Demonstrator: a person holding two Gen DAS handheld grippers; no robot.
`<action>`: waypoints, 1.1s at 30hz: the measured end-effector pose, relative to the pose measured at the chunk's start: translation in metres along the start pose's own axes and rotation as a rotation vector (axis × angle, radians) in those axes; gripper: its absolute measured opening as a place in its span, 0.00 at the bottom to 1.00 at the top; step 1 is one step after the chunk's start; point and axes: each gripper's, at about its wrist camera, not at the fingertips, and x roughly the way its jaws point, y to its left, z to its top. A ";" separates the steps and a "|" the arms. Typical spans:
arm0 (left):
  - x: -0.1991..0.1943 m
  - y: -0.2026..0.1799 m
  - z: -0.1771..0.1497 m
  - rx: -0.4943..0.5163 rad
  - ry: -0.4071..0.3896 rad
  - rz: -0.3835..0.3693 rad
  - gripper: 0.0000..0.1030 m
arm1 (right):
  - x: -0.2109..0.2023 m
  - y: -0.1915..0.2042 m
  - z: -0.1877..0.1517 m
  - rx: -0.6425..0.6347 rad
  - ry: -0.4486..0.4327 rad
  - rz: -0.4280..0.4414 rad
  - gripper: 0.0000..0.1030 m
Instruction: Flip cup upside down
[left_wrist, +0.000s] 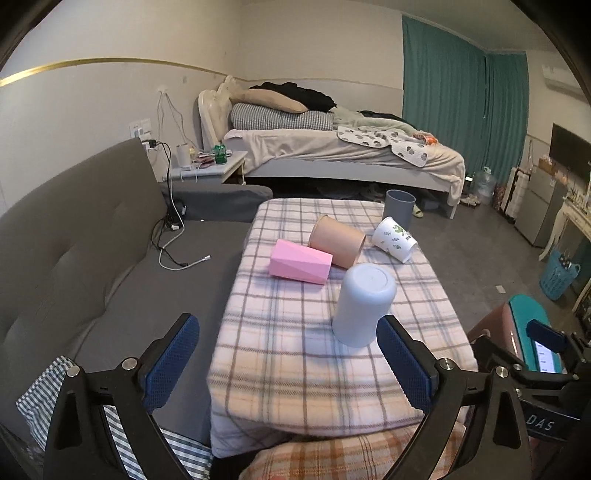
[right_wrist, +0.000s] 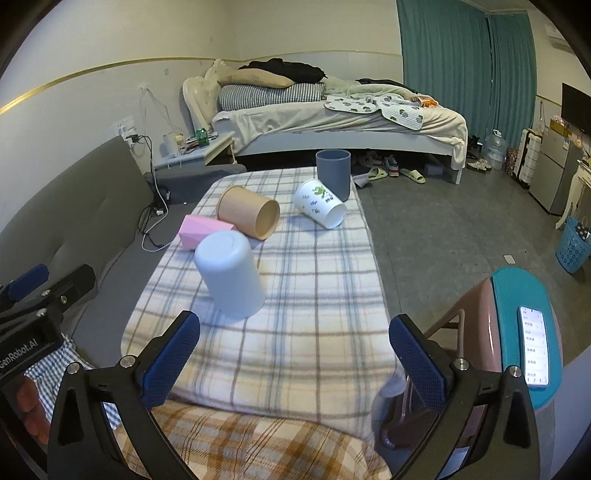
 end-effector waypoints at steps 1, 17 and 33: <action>-0.002 0.001 -0.002 -0.001 -0.003 0.000 0.97 | -0.001 0.002 -0.003 -0.004 -0.002 0.000 1.00; -0.016 0.007 -0.007 -0.028 -0.033 0.017 0.97 | -0.018 0.015 -0.008 -0.042 -0.047 -0.016 1.00; -0.014 0.012 -0.009 -0.041 -0.022 0.010 0.97 | -0.016 0.016 -0.010 -0.045 -0.041 -0.024 1.00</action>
